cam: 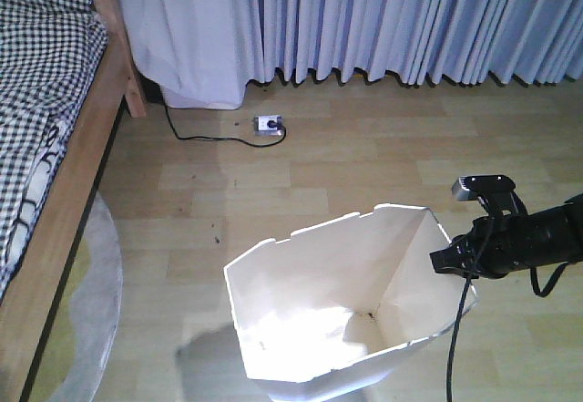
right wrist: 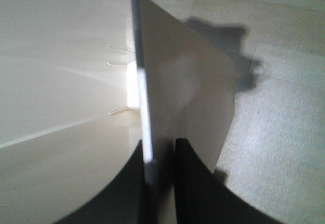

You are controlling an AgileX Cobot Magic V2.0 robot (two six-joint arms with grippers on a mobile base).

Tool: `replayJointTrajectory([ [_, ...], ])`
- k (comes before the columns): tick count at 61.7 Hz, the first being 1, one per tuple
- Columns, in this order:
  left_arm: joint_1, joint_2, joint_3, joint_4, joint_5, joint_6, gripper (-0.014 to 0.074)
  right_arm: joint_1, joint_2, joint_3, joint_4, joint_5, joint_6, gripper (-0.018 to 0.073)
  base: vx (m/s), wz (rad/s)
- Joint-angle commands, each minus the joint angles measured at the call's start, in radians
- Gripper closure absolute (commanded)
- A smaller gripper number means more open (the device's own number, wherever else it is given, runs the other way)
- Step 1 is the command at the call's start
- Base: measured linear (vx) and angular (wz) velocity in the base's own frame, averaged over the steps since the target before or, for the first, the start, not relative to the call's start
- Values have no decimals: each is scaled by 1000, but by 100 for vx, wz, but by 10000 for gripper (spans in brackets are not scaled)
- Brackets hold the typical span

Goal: Move trash bin to bedside with robot
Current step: 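Drive toward the curtains beside the bed carrying the bin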

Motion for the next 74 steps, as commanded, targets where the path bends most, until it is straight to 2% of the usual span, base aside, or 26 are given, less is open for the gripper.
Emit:
replayJointTrajectory([
  [1,-2,-10,29,-4,-70,-8,602,-4,-57,-21,81,149,17,563,39,-5],
  [74,-2,-10,29,-4,-70,-8,602,-4,-57,-21,81,149,17,563,35,3],
])
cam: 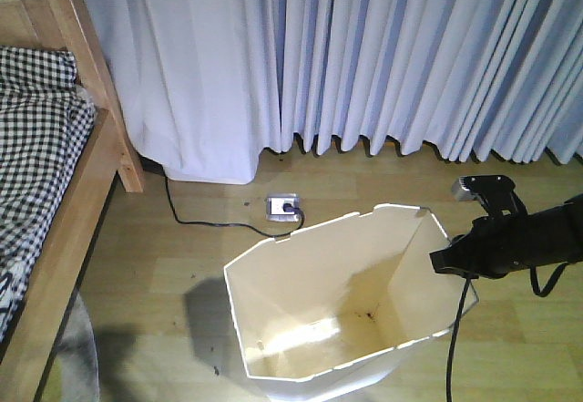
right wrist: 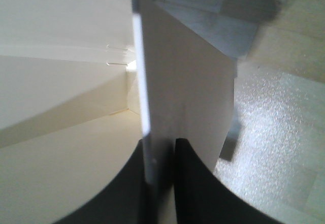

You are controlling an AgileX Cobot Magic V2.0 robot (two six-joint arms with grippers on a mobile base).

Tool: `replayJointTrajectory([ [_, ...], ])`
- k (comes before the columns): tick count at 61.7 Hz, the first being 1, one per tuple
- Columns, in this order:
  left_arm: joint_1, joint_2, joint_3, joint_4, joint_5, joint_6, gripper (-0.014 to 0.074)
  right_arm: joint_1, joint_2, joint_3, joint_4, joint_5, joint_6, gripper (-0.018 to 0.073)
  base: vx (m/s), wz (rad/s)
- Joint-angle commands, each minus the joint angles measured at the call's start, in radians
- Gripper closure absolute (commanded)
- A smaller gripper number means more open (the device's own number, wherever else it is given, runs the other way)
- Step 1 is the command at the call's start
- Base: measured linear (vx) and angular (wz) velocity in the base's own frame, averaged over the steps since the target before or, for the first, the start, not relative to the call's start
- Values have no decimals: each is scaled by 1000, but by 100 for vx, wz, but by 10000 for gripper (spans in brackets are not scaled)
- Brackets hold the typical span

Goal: Move trash bin to bedside with robot
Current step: 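Drive toward the curtains beside the bed carrying the bin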

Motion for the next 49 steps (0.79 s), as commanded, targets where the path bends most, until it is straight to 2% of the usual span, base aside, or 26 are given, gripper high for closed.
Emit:
replayJointTrajectory([
  [1,-2,-10,29,-4,-70,-8,602,-4,-57,-21,81,148,17,563,29,1],
  [49,-2,-10,29,-4,-70,-8,602,-4,-57,-21,81,148,17,563,24,-1],
])
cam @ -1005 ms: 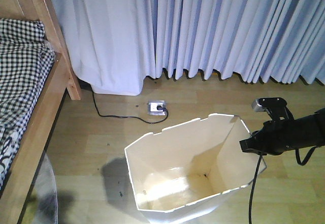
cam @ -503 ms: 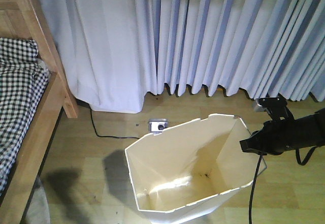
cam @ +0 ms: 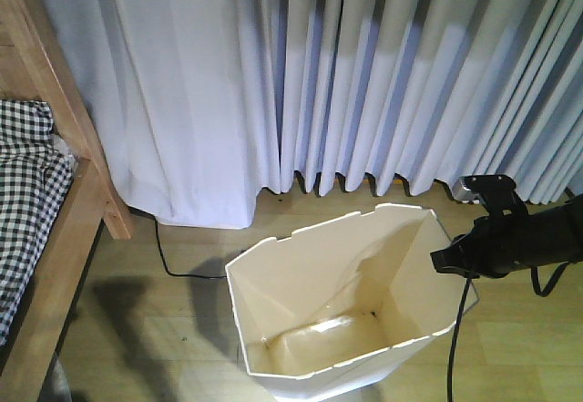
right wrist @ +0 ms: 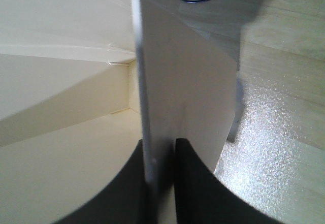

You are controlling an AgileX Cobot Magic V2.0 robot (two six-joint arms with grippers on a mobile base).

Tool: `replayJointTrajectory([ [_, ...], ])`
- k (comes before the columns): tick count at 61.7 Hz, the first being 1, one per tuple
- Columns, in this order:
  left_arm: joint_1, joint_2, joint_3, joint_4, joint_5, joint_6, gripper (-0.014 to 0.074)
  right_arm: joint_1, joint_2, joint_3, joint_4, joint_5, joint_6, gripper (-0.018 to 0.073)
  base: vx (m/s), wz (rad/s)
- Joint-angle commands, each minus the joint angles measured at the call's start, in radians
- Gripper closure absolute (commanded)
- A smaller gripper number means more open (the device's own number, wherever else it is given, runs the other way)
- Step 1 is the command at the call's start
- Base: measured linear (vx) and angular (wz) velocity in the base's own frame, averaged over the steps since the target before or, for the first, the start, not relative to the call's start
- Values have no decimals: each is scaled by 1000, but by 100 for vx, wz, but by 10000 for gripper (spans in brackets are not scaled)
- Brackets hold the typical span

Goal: Move trash bin to bedside with robot
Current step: 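Drive toward the curtains beside the bed carrying the bin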

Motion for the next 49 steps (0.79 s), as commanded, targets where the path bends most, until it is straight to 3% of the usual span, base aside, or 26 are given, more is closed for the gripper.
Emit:
replayJointTrajectory([
  [1,-2,-10,29,-4,-70,-8,602,-4,-57,-21,80,156,17,563,10,3],
  [49,-2,-10,29,-4,-70,-8,602,-4,-57,-21,81,156,17,563,2,1],
])
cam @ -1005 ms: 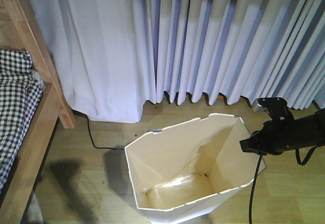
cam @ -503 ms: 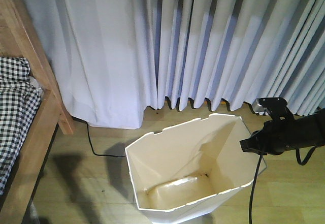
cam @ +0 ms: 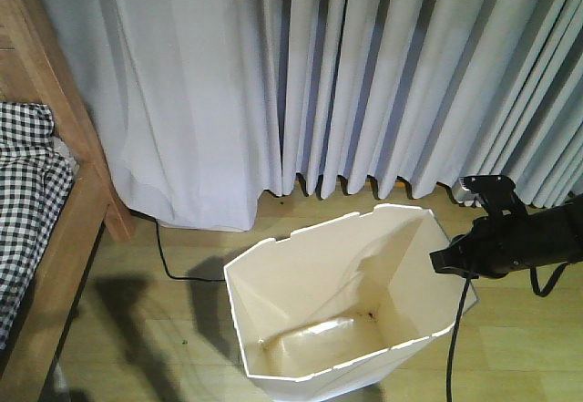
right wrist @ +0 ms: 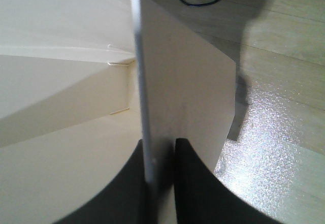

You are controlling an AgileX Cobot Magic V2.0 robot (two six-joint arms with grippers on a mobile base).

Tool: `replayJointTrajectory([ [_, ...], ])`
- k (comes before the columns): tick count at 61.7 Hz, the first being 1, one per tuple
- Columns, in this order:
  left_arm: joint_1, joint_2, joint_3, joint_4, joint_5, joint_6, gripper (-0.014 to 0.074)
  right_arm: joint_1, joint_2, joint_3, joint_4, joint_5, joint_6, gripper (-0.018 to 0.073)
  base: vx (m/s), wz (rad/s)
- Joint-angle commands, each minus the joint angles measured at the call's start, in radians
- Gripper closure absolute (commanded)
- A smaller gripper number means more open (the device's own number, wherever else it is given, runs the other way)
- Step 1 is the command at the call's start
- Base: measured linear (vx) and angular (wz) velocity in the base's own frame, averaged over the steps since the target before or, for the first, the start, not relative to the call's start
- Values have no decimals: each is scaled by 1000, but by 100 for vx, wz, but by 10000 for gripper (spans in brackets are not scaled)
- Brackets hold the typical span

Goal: Move trash bin to bedside with robot
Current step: 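Drive toward the curtains beside the bed carrying the bin, then lower the bin to the floor beside the bed with the right gripper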

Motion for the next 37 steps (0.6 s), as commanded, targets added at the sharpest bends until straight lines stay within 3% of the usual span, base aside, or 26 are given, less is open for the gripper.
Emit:
replayJointTrajectory([
  [1,-2,-10,29,-4,-70,-8,602,-4,-57,-21,81,149,17,563,0,0],
  [14,-2,-10,29,-4,-70,-8,602,-4,-57,-21,90,119,17,563,0,0],
  [27,-2,-10,29,-4,-70,-8,602,-4,-51,-55,291,92,32,563,0,0],
  [37,-2,-10,29,-4,-70,-8,602,-4,12,-192,280,81,63,563,0,0],
])
